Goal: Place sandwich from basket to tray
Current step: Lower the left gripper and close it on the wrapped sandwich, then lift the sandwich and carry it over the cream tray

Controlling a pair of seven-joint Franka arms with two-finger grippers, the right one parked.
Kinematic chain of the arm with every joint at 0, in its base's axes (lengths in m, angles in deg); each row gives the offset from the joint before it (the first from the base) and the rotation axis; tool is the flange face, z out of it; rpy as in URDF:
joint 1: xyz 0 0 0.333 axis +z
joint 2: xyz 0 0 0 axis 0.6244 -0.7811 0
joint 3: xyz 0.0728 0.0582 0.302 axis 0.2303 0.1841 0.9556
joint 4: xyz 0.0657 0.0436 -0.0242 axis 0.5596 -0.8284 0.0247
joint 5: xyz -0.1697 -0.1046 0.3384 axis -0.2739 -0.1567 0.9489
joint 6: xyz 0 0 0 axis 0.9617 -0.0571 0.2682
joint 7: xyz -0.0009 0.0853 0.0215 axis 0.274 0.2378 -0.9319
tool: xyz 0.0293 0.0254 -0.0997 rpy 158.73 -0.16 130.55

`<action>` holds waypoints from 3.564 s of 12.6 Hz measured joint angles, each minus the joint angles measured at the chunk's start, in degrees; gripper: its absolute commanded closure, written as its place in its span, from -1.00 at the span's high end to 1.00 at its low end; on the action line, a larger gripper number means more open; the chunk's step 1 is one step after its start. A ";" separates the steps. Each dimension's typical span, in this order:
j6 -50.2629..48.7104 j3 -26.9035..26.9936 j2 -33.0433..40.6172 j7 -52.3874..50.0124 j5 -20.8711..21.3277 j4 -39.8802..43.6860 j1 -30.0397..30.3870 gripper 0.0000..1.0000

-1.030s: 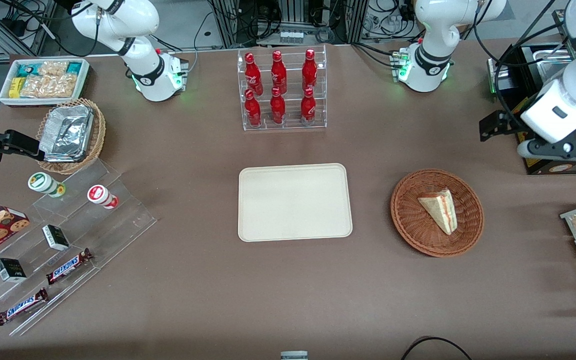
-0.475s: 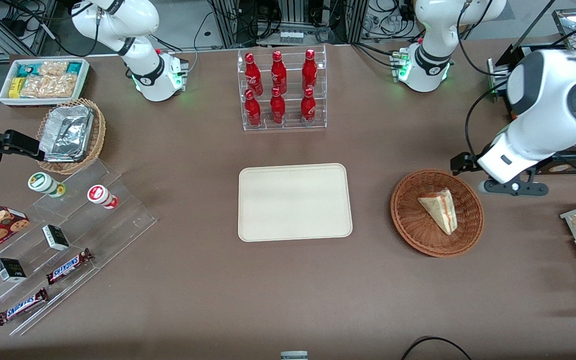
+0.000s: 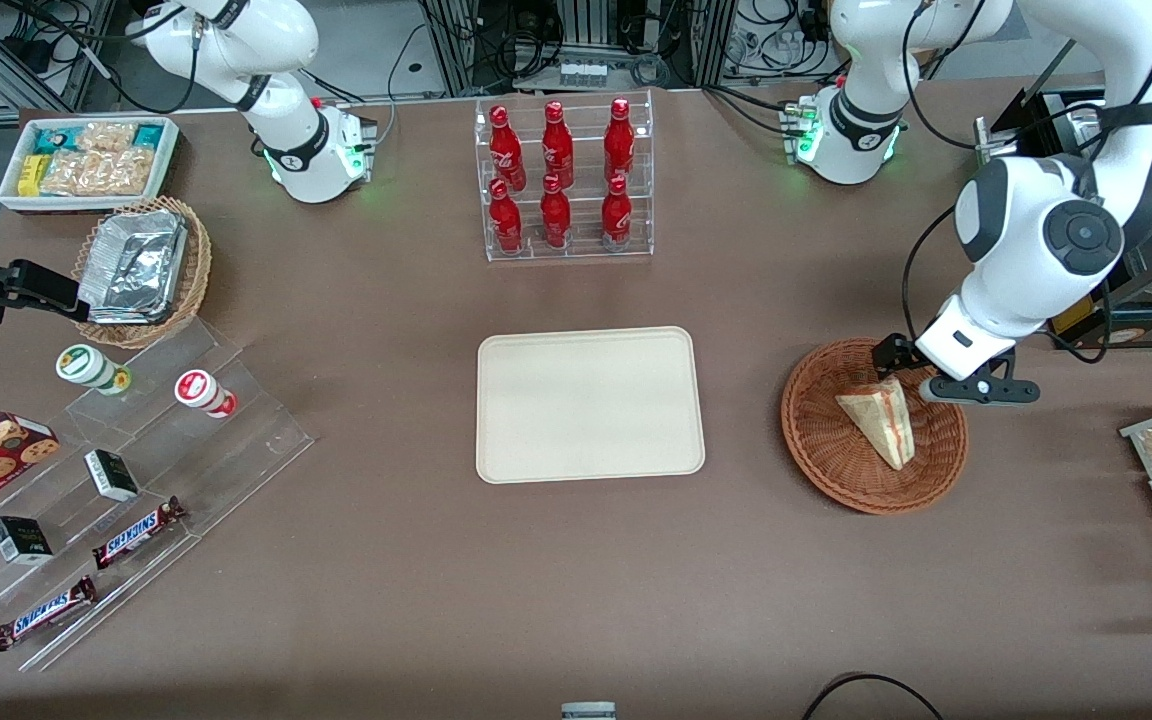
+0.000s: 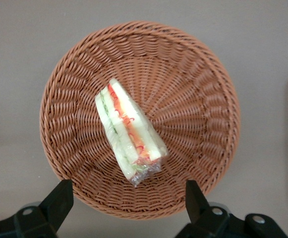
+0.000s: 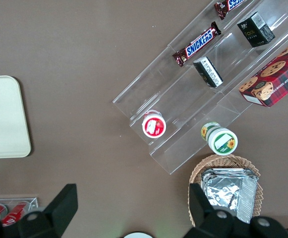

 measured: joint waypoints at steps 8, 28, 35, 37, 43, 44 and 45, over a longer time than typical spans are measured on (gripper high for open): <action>5.59 -0.40 -4.21 -36.67 0.05 -0.09 -1.04 1.00; 9.09 -0.03 -12.44 -37.62 2.56 0.03 -0.51 -1.00; -22.32 -1.72 -14.44 -37.57 1.54 28.39 -15.21 -1.00; -24.70 -1.71 -15.56 -37.60 1.49 31.31 -15.68 -1.00; -24.88 -1.78 -19.76 -37.94 1.21 34.51 -18.29 -1.00; -24.87 -1.82 -20.63 -37.94 1.18 35.27 -19.27 -1.00; -24.86 -1.86 -21.84 -38.03 1.10 36.32 -20.57 -1.00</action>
